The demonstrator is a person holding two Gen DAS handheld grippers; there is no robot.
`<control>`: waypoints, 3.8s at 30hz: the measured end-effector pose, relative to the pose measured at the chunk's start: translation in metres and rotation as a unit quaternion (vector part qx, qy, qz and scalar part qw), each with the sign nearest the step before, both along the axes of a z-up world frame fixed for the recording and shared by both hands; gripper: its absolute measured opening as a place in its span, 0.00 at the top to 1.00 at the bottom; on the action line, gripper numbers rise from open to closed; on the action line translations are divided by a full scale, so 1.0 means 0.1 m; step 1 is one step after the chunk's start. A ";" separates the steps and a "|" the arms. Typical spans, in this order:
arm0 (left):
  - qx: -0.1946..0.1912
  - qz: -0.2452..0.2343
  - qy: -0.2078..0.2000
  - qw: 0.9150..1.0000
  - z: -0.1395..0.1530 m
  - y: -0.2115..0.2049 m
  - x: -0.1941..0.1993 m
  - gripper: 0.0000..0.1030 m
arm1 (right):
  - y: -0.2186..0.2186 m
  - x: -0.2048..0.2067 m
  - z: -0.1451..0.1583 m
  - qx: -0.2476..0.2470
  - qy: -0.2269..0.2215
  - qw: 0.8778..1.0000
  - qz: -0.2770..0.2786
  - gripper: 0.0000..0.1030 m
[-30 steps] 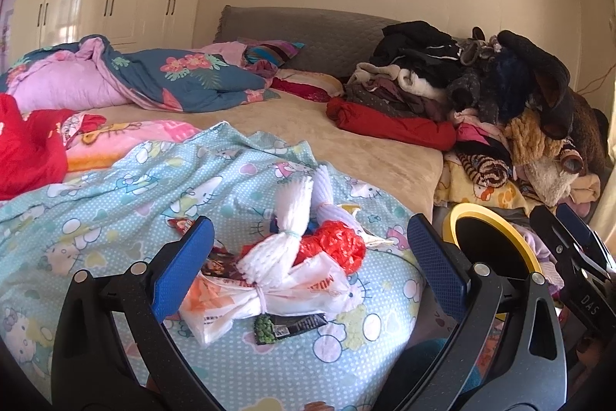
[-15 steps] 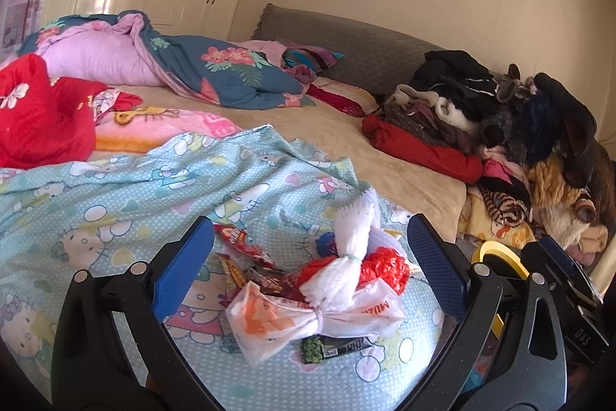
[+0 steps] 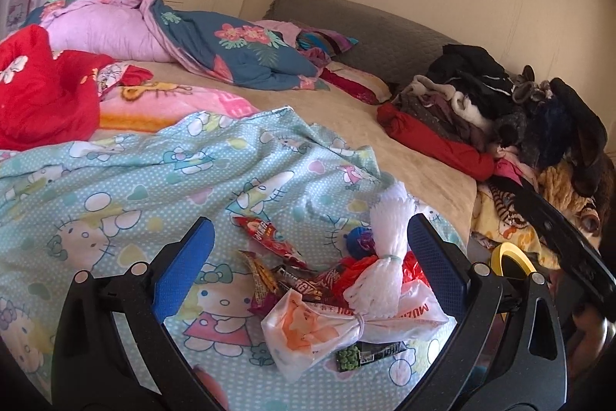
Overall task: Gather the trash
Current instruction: 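Grasp a white mesh net with the right tool while the left tool grasps another, then carry both white mesh nets over the yellow bin and open both tools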
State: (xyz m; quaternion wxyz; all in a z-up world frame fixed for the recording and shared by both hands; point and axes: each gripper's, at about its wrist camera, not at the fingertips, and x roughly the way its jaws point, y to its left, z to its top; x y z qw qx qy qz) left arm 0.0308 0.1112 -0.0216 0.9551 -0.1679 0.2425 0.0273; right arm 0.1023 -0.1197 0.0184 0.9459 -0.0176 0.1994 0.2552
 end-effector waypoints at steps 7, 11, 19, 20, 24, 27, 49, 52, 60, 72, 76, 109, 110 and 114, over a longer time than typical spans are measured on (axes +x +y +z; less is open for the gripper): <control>0.016 -0.055 0.010 0.998 -0.08 -0.23 0.16 0.12 | -0.03 0.60 -0.14 -0.017 0.062 0.998 -0.012 0.06; 0.041 -0.088 0.030 0.995 -0.15 -0.42 0.27 0.22 | 0.03 0.93 -0.28 -0.039 0.107 0.994 -0.004 0.17; 0.061 -0.146 0.079 0.984 -0.34 -0.64 0.39 0.39 | 0.27 1.46 -0.63 -0.056 0.208 0.977 0.007 0.34; 0.063 -0.147 0.083 0.984 -0.35 -0.64 0.40 0.40 | 0.30 1.51 -0.67 -0.058 0.216 0.975 0.007 0.35; 0.070 -0.149 0.105 0.981 -0.41 -0.64 0.43 0.43 | 0.41 1.72 -0.86 -0.066 0.253 0.965 -0.002 0.41; 0.070 -0.144 0.117 0.980 -0.45 -0.63 0.44 0.43 | 0.47 1.86 -0.97 -0.075 0.271 0.960 0.000 0.48; 0.023 -0.139 0.124 0.982 -0.39 -0.60 0.52 0.91 | 0.28 1.74 -0.73 -0.035 0.271 0.962 0.015 0.83; 0.007 -0.126 0.099 0.987 -0.24 -0.54 0.45 0.91 | 0.16 1.67 -0.50 -0.014 0.252 0.967 0.020 0.84; 0.000 -0.120 0.046 0.992 0.15 -0.60 0.36 0.91 | -0.16 1.49 -0.03 0.047 0.213 0.976 0.026 0.84; 0.008 -0.153 0.021 0.988 0.36 -1.00 0.34 0.91 | -0.67 1.18 0.27 0.061 0.177 0.982 0.009 0.84; 0.010 -0.165 0.017 0.986 0.39 -1.17 0.33 0.91 | -0.91 1.07 0.30 0.067 0.172 0.983 -0.007 0.84; 0.043 -0.295 0.039 0.954 0.22 -2.60 0.44 0.91 | -2.79 0.46 -0.16 0.099 0.193 0.966 -0.143 0.84; 0.044 -0.300 0.042 0.952 0.19 -2.64 0.45 0.91 | -2.82 0.45 -0.19 0.099 0.194 0.965 -0.148 0.84; 0.050 -0.314 0.054 0.947 0.09 -2.78 0.48 0.91 | -2.93 0.44 -0.27 0.098 0.200 0.962 -0.160 0.84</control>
